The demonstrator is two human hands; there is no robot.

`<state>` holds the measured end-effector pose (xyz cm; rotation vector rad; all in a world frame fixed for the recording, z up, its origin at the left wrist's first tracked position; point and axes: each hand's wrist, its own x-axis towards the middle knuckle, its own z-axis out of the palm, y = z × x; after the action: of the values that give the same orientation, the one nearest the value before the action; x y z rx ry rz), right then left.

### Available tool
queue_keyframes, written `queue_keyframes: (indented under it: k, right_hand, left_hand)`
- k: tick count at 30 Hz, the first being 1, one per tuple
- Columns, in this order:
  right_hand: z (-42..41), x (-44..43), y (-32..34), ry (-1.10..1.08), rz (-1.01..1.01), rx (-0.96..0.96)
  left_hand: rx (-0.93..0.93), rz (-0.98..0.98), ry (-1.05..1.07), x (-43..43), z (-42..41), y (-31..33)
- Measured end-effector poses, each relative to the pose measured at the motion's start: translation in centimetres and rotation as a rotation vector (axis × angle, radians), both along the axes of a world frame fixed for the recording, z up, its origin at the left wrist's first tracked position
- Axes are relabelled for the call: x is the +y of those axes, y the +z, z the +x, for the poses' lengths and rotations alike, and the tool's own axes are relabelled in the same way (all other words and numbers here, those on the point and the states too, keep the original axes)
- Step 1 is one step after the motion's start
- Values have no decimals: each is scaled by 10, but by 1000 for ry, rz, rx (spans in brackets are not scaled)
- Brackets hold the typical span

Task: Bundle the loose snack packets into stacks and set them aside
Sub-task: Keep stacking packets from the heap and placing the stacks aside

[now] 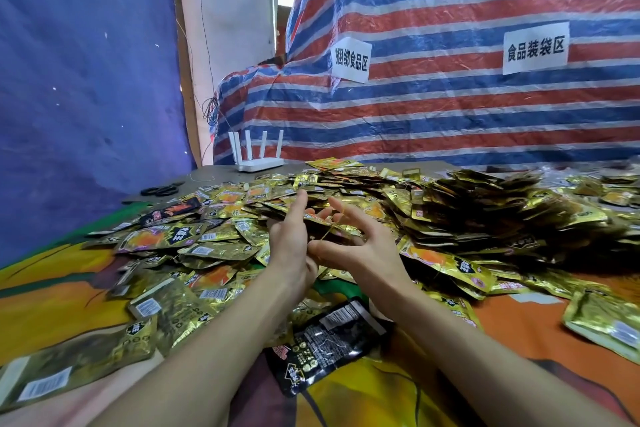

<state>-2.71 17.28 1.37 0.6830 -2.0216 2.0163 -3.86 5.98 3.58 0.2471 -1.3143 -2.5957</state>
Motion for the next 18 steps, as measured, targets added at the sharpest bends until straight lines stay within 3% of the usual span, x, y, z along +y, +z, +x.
queue_keyframes:
  k: [13, 18]
  right_hand:
    - [0, -2, 1, -96, 42, 90]
    - [0, 0, 2, -126, 109, 134]
  left_hand:
    - [83, -34, 92, 0, 1, 1]
    - [111, -24, -76, 0, 7, 3]
